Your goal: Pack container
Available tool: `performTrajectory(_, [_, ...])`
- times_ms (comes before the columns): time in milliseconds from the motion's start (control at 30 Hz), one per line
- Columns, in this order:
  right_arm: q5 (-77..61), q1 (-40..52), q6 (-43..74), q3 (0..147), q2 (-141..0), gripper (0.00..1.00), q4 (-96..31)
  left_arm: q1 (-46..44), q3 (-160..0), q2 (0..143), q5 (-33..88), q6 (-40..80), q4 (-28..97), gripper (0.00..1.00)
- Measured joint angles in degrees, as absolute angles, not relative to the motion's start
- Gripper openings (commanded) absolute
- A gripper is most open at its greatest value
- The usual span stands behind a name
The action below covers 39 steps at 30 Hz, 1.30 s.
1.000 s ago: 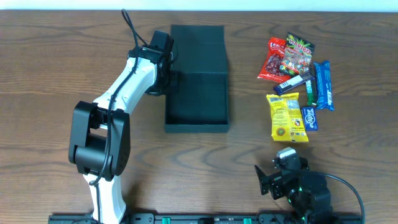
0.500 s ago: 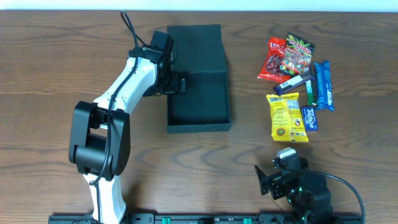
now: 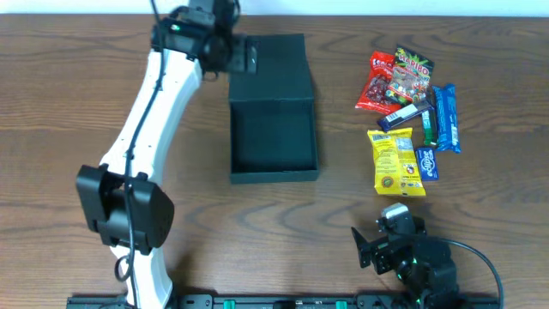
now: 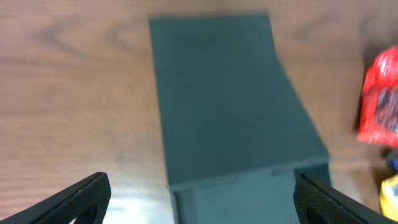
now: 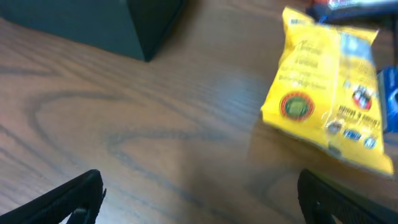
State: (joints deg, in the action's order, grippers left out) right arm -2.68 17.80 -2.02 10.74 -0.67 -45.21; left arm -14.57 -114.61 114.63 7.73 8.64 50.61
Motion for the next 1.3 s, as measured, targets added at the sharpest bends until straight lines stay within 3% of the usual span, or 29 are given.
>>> performTrajectory(133, [-2.52,17.80,-0.51,9.98,-0.80,0.99,-28.47,-9.58,-115.11,114.41,7.75,8.56,49.71,0.95])
performTrajectory(467, [-6.02,17.78,25.87,10.28,-0.58,0.99,13.52,-5.61,-115.09,114.43,9.28,8.51,47.57,0.95])
performTrajectory(667, [-1.56,16.99,30.28,10.37,-1.50,0.99,10.57,-5.19,-115.09,114.43,11.40,8.54,45.98,0.95])
performTrajectory(800, [1.93,13.50,30.17,13.76,-10.90,0.99,5.17,-5.04,-115.09,114.43,12.12,8.54,44.31,0.95])
performTrajectory(1100, [-6.20,-3.18,16.86,47.99,-54.76,0.99,-0.49,-7.01,-115.09,114.43,12.40,8.51,38.83,0.95])
performTrajectory(1300, [-11.18,-6.24,5.65,76.51,-88.40,0.99,-11.29,-8.10,-115.11,114.43,10.50,8.54,38.15,0.95])
